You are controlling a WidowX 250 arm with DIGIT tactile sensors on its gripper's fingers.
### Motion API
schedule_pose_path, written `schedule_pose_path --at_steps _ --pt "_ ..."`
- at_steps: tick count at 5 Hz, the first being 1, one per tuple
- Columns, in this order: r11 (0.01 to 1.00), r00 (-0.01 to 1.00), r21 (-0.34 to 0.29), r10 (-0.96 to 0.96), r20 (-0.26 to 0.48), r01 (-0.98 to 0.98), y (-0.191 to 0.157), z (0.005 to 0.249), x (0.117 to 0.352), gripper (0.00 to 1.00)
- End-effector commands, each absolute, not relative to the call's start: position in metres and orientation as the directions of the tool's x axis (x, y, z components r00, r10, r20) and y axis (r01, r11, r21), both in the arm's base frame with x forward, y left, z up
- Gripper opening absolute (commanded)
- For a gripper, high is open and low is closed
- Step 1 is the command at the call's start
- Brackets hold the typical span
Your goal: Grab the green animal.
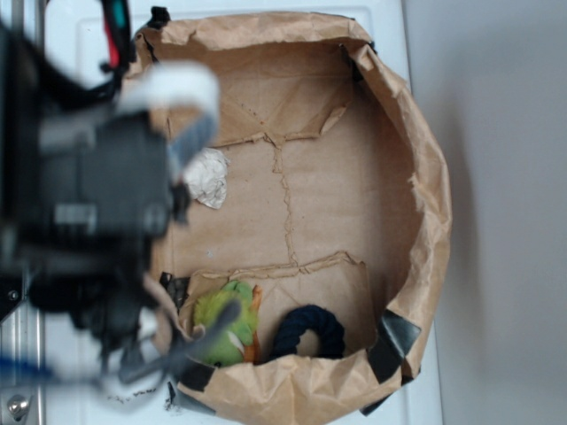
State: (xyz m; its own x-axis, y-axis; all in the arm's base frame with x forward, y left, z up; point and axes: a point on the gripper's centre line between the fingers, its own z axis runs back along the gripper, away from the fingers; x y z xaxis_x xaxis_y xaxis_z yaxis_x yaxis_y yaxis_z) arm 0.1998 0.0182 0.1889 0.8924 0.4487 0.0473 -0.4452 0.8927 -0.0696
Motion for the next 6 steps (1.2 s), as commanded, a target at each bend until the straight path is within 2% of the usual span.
schedule_pose_path --at_steps 1,2,3,4,6 --pt "0.829 0.835 -0.159 0.549 0.047 -0.536 0.027 0.190 0.237 1.00" --pt "0.814 0.829 -0.177 0.559 -0.018 -0.553 0.024 0.185 0.284 1.00" --pt "0.777 0.819 -0.266 0.561 -0.121 -0.571 0.016 0.166 0.298 1.00" --pt "0.743 0.794 -0.298 0.598 -0.109 -0.600 0.015 0.148 0.295 1.00" --pt "0.743 0.794 -0.298 0.598 -0.109 -0.600 0.015 0.148 0.295 1.00"
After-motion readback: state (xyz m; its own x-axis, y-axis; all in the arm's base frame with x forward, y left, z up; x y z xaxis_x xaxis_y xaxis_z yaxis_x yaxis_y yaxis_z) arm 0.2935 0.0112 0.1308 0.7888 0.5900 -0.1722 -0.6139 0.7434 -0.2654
